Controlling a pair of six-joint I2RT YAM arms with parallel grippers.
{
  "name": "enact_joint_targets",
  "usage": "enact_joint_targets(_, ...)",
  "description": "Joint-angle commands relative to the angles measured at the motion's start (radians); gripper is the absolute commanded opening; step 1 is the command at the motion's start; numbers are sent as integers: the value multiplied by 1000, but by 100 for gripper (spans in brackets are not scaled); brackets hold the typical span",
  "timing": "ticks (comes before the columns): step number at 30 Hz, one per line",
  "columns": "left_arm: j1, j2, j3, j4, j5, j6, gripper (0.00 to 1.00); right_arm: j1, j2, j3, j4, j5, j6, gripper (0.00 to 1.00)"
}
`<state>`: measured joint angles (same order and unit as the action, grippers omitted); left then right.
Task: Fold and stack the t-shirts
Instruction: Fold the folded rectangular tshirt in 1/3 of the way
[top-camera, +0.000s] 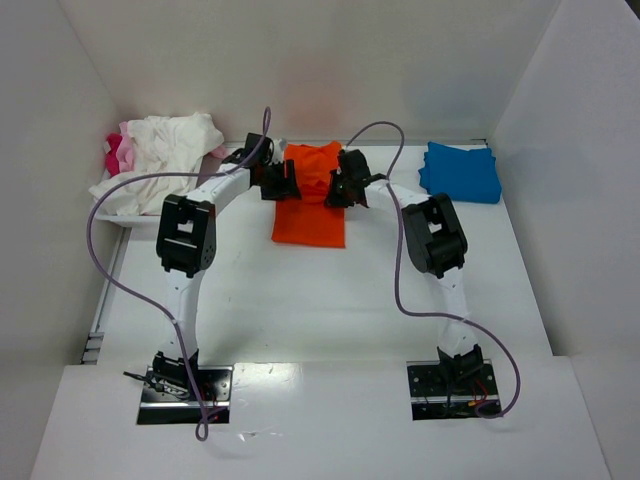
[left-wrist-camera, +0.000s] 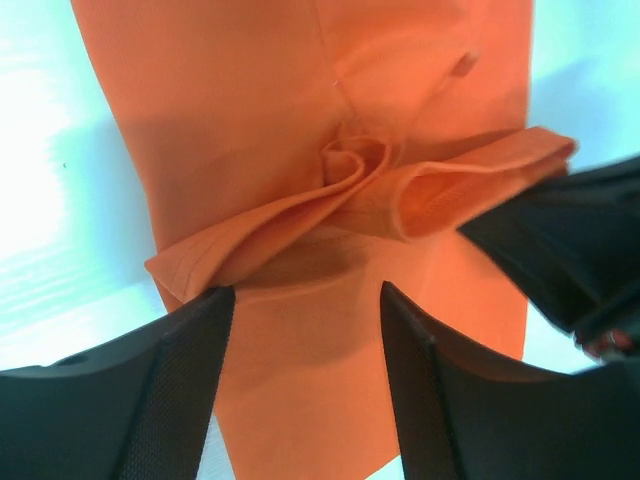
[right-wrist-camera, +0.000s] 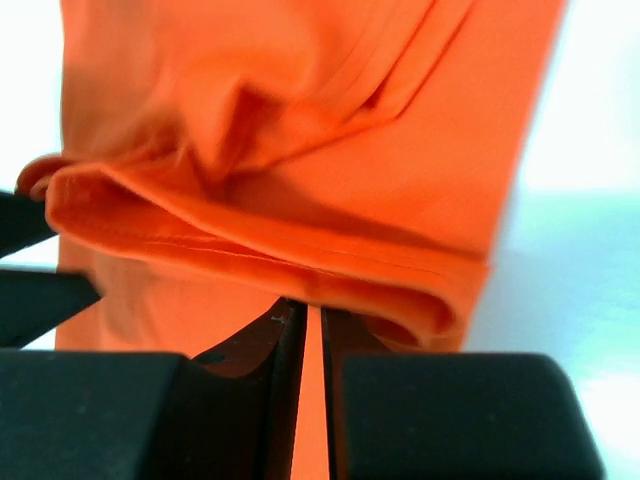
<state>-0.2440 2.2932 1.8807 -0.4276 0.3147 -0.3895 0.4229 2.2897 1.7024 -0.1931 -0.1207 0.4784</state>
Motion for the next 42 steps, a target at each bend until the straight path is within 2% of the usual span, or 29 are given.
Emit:
enact_joint_targets(1, -1, -58, 61, 6, -5, 35, 77, -32, 26, 107, 7, 44, -17, 16)
enact_joint_targets(6, -1, -180, 16, 22, 11, 35, 85, -41, 67, 194, -2, 44, -17, 16)
enact_joint_targets(11, -11, -314, -145, 81, 33, 14, 87, -41, 115, 281, -11, 44, -17, 16)
enact_joint_targets(17, -20, -351, -289, 132, 72, -23, 86, -50, 152, 396, -62, 44, -26, 16)
enact_joint_targets(20, -31, -320, -318, 164, 73, -43, 83, -50, 108, 401, -74, 61, -41, 17)
enact_joint_targets(24, -40, -261, -318, 196, 73, -58, 78, -50, -18, 306, -45, 73, -55, 17)
enact_joint_targets(28, -40, -195, -296, 218, 23, -71, 76, -59, -142, 152, -14, 73, -55, 38)
enact_joint_targets(34, -49, -108, -176, 161, -65, -51, 76, -59, -352, -68, 49, 104, -37, 51)
enact_joint_targets(42, -58, -23, -101, 158, -132, -51, 77, -79, -582, -291, 92, 131, -14, 54)
